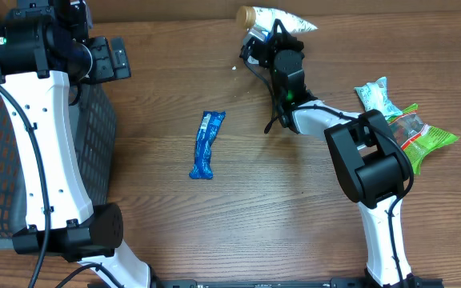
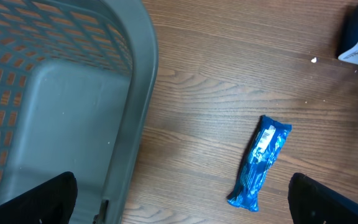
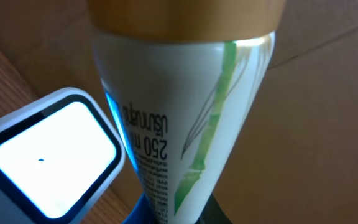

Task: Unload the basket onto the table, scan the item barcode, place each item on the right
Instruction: 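Hold the tube bottle barcode in front of the white scanner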

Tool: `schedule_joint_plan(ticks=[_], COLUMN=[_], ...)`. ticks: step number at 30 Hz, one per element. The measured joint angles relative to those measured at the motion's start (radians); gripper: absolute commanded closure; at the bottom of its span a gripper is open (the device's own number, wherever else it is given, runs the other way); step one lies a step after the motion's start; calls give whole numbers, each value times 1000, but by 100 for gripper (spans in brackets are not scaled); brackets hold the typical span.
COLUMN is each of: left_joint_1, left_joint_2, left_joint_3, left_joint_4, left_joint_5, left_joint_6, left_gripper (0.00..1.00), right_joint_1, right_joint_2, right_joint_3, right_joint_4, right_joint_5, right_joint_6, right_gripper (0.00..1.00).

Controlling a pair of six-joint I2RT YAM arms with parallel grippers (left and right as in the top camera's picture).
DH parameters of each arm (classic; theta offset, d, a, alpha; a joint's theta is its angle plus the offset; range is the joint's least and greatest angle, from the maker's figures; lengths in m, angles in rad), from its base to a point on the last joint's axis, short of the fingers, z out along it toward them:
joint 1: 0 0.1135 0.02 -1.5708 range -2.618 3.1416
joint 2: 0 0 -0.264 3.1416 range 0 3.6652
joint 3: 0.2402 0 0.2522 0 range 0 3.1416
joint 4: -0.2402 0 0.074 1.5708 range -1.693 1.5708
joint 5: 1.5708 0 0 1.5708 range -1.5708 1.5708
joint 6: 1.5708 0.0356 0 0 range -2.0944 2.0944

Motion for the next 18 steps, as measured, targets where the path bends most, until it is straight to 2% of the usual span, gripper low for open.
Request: schedule_joint_plan(ticks=[7,15,18], left_joint_1=[0,0,0], left_joint_2=[0,0,0], left_joint_3=[0,0,0], left_joint_4=[0,0,0], left_joint_5=[0,0,0], left_joint_6=[0,0,0], left_gripper=[0,0,0], right_joint_1=[-8,-28,-35], right_joint_2=[0,33,58], right_joint_3=[45,270,285], right_joint_4=[-44,-265,-298], right_joint_5=[-20,-34,-50], right_joint_6=[-3,46,57], right_gripper=[96,96,96])
